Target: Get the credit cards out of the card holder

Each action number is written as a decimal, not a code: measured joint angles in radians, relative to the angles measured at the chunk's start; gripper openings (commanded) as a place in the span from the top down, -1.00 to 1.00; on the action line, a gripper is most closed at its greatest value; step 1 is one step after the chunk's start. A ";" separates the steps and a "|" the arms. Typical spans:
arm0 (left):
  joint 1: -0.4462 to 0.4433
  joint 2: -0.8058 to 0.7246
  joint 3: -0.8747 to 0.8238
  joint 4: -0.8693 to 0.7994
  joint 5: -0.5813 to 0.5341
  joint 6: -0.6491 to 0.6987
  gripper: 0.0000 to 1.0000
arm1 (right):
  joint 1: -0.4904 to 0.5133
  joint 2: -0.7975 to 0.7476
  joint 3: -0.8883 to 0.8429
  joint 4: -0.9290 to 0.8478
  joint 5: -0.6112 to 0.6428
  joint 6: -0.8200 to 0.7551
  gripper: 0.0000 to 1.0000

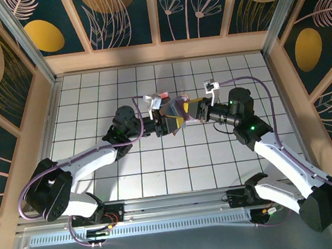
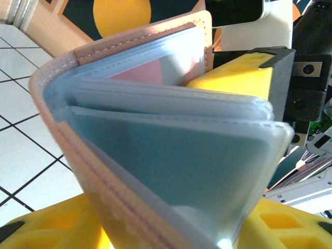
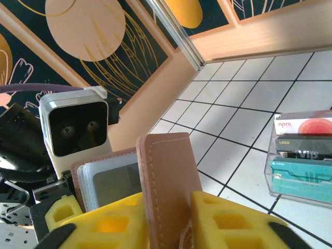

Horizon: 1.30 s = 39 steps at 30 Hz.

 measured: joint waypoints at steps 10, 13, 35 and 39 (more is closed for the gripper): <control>0.000 -0.002 0.000 0.023 0.000 -0.015 -0.13 | -0.009 -0.014 0.000 0.015 -0.012 0.018 0.76; 0.000 -0.004 0.000 0.037 0.000 -0.029 -0.47 | -0.023 -0.023 -0.003 0.014 -0.004 0.025 0.98; 0.000 0.021 0.042 -0.035 -0.072 -0.040 0.62 | -0.023 -0.058 -0.006 -0.035 0.022 0.026 0.75; 0.003 0.023 0.041 -0.039 -0.086 -0.047 0.80 | -0.032 -0.061 -0.006 -0.035 0.014 0.027 0.69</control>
